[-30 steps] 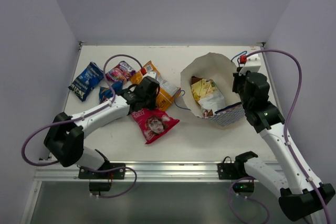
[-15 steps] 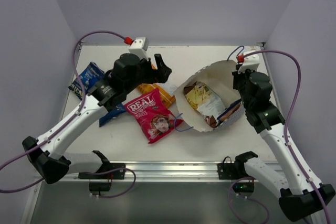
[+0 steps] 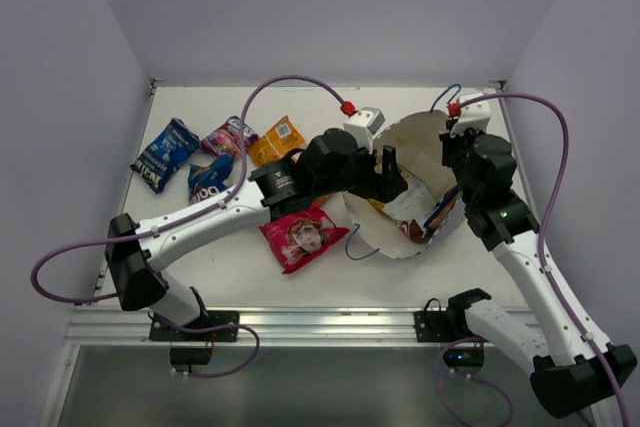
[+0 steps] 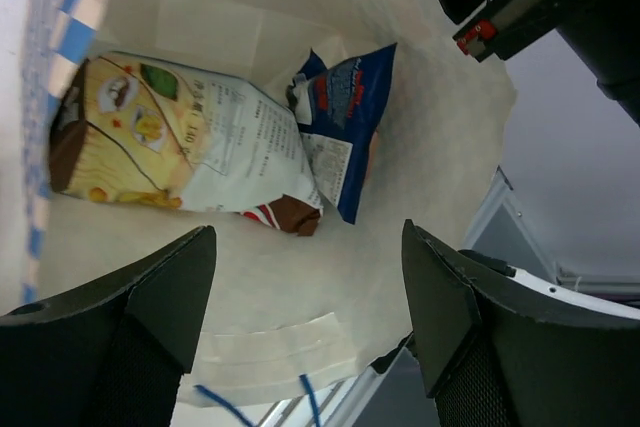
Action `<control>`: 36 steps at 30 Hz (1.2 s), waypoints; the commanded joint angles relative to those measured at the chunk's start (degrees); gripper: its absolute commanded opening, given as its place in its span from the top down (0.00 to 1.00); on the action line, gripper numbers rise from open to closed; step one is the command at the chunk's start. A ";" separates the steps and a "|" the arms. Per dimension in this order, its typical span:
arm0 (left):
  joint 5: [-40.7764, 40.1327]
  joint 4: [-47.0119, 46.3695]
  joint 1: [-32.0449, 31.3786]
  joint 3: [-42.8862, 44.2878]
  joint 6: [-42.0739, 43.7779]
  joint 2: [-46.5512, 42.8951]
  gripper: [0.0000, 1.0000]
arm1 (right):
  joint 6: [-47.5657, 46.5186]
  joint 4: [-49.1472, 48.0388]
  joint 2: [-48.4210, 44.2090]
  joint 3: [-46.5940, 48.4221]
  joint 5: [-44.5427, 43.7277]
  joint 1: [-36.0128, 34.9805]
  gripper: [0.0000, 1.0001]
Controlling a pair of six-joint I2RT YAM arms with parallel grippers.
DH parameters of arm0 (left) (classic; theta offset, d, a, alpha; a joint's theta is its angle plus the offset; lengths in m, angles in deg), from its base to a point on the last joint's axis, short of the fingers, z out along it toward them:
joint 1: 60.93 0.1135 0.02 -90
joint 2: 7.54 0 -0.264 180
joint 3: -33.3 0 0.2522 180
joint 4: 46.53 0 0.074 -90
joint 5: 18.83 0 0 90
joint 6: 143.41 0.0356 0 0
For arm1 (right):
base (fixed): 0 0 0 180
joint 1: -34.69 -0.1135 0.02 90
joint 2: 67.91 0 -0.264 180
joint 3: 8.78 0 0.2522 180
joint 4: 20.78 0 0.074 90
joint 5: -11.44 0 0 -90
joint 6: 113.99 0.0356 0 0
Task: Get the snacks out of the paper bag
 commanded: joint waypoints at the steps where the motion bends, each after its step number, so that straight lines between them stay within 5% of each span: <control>1: -4.65 -7.26 -3.91 1.39 -3.47 1.28 0.20 | 0.64 -5.15 -1.65 0.21 -2.16 0.09 1.00; 17: -15.22 -11.13 -0.94 -0.64 -8.93 16.40 0.06 | 15.22 -0.58 -5.60 -3.47 -8.68 0.09 1.00; 28: -13.38 -11.75 0.65 14.02 -10.42 30.28 0.00 | 18.74 -0.75 -4.73 -4.89 -4.81 0.17 1.00; 36: -14.51 -13.51 0.65 17.11 -11.21 37.23 0.04 | 19.10 -1.01 -3.76 -6.03 -1.64 0.09 1.00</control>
